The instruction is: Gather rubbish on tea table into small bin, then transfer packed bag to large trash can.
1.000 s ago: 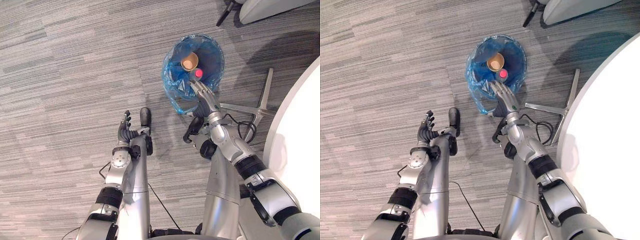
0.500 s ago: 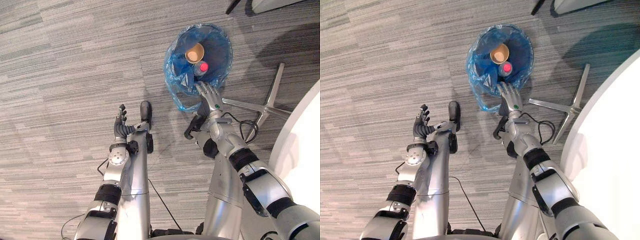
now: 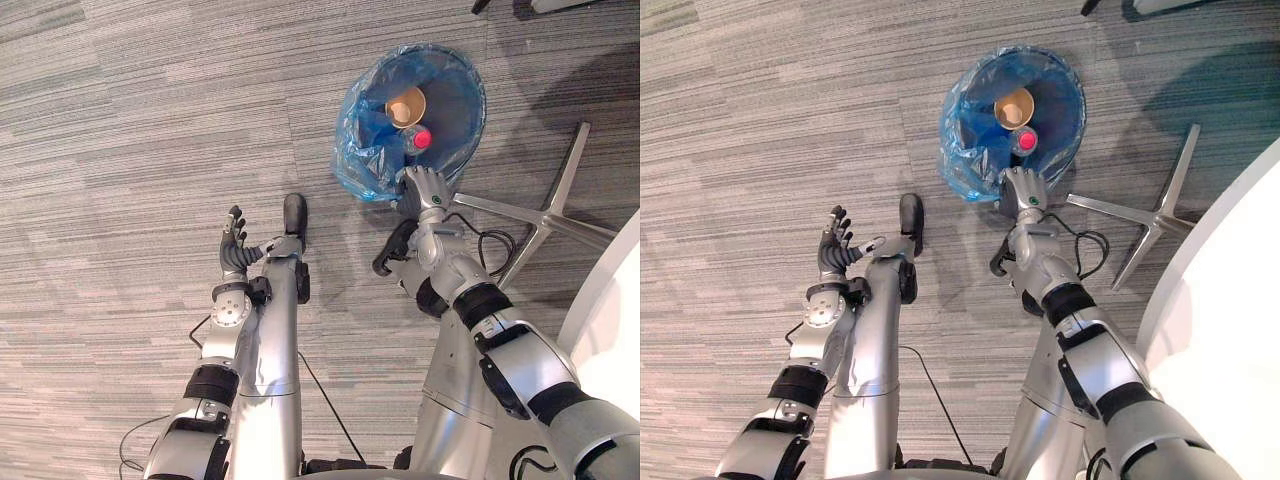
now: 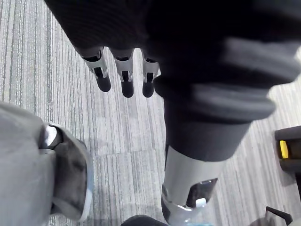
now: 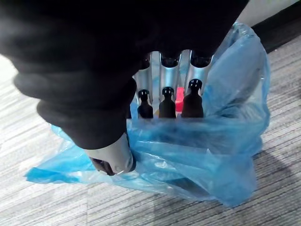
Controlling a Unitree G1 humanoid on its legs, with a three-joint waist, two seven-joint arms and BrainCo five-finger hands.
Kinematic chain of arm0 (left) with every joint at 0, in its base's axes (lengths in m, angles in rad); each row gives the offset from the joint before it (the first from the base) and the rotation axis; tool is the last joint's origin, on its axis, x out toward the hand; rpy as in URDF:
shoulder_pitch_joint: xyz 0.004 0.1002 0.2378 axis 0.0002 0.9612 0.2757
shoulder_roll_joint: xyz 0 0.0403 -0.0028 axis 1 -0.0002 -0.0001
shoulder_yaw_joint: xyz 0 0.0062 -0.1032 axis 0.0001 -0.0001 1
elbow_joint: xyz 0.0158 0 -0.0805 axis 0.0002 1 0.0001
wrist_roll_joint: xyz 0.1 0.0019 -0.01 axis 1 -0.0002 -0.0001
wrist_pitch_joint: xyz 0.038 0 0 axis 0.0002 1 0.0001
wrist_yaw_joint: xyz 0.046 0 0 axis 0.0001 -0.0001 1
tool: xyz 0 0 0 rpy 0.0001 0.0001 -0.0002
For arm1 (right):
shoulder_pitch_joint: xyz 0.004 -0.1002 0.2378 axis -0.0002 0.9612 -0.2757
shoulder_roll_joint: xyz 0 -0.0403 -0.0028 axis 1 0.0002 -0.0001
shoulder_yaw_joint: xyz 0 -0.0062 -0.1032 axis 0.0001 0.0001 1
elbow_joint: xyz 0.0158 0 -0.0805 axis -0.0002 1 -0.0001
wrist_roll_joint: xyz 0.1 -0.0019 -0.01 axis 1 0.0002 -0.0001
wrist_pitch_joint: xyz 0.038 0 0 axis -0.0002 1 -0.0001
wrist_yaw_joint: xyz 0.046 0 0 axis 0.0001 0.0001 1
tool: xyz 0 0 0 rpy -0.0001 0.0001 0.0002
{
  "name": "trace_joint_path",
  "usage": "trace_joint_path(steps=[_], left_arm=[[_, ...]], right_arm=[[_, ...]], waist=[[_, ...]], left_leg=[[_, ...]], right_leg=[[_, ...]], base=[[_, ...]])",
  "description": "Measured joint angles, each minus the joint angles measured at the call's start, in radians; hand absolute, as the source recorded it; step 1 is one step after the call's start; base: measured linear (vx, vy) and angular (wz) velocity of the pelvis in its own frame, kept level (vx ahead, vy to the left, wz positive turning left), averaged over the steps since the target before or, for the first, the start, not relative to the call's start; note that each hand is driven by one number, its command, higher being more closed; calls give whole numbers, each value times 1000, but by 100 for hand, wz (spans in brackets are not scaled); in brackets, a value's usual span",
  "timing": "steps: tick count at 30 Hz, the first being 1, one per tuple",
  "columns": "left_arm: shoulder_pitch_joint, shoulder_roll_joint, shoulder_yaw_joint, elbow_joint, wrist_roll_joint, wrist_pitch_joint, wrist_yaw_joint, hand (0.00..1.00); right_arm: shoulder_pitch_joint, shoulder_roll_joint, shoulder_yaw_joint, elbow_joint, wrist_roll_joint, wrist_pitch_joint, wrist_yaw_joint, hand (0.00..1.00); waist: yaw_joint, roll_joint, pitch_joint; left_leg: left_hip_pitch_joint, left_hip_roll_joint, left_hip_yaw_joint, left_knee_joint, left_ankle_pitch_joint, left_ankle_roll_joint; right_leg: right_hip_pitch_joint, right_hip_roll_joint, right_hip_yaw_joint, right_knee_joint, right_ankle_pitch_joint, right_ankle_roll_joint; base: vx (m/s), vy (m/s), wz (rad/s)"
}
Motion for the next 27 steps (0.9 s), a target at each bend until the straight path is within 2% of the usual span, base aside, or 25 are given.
trace_joint_path(steps=[9, 17, 21, 27], left_arm=[[3, -10, 21, 0, 0, 19, -6, 0], [51, -38, 19, 0, 3, 44, -10, 0], [91, -69, -12, 5, 3, 52, -30, 0], [184, -85, -71, 8, 8, 70, -52, 0]], right_arm=[[78, 16, -78, -199, 104, -14, -24, 100], [192, 51, -99, -357, 188, -39, -27, 100], [265, 75, -109, -424, 229, -54, -27, 100], [472, 126, -110, -556, 313, -66, -20, 100]], waist=[[0, 0, 0], [-6, 0, -2], [-7, -1, -2], [-11, -1, -2]], left_leg=[[23, 16, 1, 26, -2, -1], [154, 37, 18, -23, -6, -9], [256, 44, 20, -78, 4, -14], [513, 50, 30, -187, 8, -23]], right_leg=[[25, 9, 5, 12, 0, 0], [148, 37, 5, -33, 1, 0], [248, 53, -5, -81, 1, 1], [511, 73, -30, -197, 9, -9]], base=[[-7, 4, -5], [-12, 4, -4], [6, -2, -1], [54, -16, 1]])
